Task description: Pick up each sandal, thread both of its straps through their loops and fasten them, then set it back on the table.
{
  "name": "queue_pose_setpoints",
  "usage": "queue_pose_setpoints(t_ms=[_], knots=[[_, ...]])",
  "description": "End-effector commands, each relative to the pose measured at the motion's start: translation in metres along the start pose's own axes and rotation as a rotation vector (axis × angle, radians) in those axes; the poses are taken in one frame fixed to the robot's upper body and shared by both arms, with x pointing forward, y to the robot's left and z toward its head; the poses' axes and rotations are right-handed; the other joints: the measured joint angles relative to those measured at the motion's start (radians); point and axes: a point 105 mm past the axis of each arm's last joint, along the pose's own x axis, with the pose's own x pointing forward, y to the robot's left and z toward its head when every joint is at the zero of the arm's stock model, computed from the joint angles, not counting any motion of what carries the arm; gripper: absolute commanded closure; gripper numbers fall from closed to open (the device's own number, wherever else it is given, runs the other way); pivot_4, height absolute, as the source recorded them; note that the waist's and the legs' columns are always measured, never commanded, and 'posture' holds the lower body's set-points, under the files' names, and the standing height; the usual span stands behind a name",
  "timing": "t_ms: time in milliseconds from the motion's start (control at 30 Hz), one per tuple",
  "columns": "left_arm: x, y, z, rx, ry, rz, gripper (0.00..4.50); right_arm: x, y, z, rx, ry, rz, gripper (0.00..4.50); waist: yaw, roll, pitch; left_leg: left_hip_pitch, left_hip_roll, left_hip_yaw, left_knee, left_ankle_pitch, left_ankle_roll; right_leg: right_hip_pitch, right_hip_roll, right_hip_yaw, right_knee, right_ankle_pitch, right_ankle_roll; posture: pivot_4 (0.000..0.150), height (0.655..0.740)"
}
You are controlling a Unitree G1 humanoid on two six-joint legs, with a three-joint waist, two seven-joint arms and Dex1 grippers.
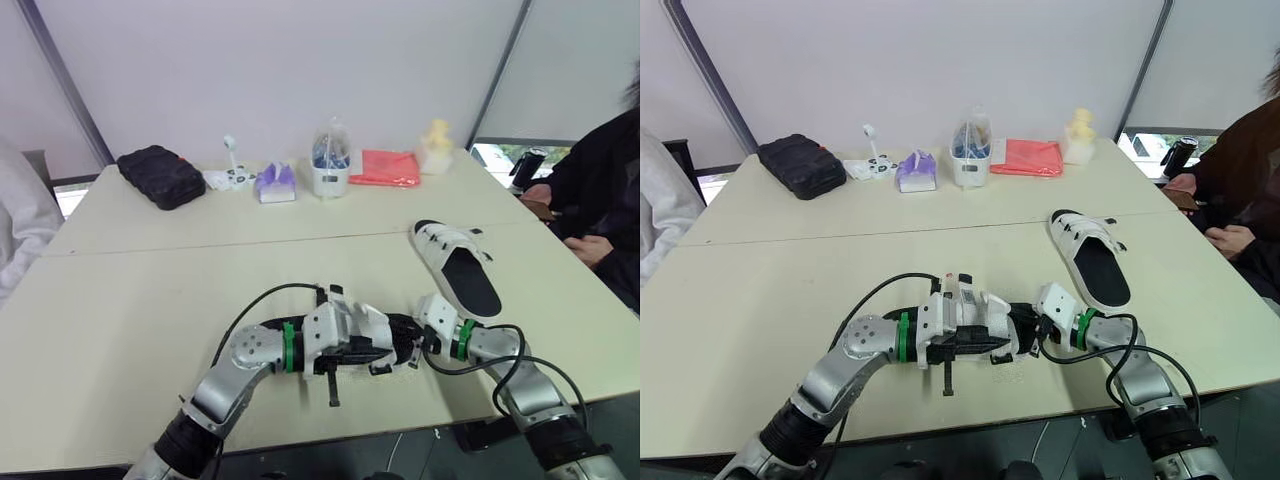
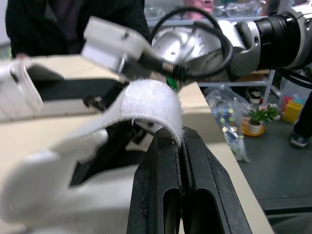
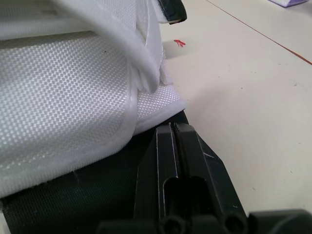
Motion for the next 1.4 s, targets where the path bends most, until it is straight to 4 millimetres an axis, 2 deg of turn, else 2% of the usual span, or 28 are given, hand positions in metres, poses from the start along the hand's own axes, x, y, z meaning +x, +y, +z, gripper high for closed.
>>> queue_pose_setpoints(t_ms=[33, 267, 400, 533, 833, 1033, 1233, 1400], knots=[[0.001, -0.013, -0.018, -0.063, 0.058, -0.057, 4.47, -0.006, 0.026, -0.043, 0.115, 0.166, 0.073, 4.50, 0.000, 0.000, 0.000, 0.000, 0.000, 0.000, 0.000, 0.000, 0.000, 0.000, 0.000, 0.000, 0.000, 0.000, 0.000, 0.150, 0.7400], [-0.002, -0.007, -0.019, 0.213, 0.101, -0.121, 4.47, -0.005, 0.027, -0.044, 0.118, 0.168, 0.072, 4.50, 0.001, 0.000, 0.000, 0.000, 0.000, 0.000, 0.000, 0.000, 0.000, 0.000, 0.000, 0.000, 0.000, 0.000, 0.000, 0.150, 0.7400], [-0.005, 0.008, -0.016, 0.245, 0.102, -0.113, 4.47, -0.005, 0.026, -0.043, 0.118, 0.166, 0.069, 4.50, 0.001, 0.000, 0.000, 0.000, 0.000, 0.000, 0.000, 0.000, 0.000, 0.000, 0.000, 0.000, 0.000, 0.000, 0.000, 0.150, 0.7400], [-0.006, 0.017, 0.002, 0.088, 0.034, -0.108, 4.47, -0.005, 0.026, -0.043, 0.118, 0.167, 0.067, 4.50, 0.000, 0.000, 0.000, -0.001, 0.000, -0.001, 0.000, 0.001, 0.001, -0.003, 0.000, -0.001, 0.000, 0.000, 0.000, 0.150, 0.7400], [-0.009, 0.012, 0.032, -0.211, -0.029, -0.216, 4.47, -0.003, 0.027, -0.044, 0.120, 0.165, 0.066, 4.50, -0.001, 0.002, 0.003, -0.002, -0.001, -0.002, 0.000, 0.001, 0.002, -0.004, 0.000, -0.002, 0.001, 0.000, 0.001, 0.150, 0.7400], [-0.011, 0.019, 0.028, -0.252, 0.012, -0.205, 4.47, -0.004, 0.029, -0.044, 0.123, 0.167, 0.071, 4.50, -0.001, 0.002, 0.004, -0.002, -0.001, -0.002, 0.000, 0.001, 0.002, -0.005, 0.002, -0.002, 0.001, 0.000, 0.001, 0.150, 0.7400], [-0.010, 0.037, 0.028, -0.238, 0.040, -0.179, 4.47, -0.003, 0.031, -0.044, 0.126, 0.165, 0.071, 4.50, -0.001, 0.002, 0.005, -0.002, -0.001, -0.002, 0.000, 0.001, 0.002, -0.005, 0.002, -0.002, 0.001, 0.000, 0.001, 0.150, 0.7400], [-0.013, 0.036, 0.021, -0.252, 0.101, -0.245, 4.47, -0.001, 0.032, -0.044, 0.129, 0.162, 0.071, 4.50, -0.002, 0.002, 0.005, -0.003, -0.001, -0.002, 0.000, 0.001, 0.002, -0.006, 0.002, -0.002, 0.001, 0.001, 0.002, 0.150, 0.7400]])
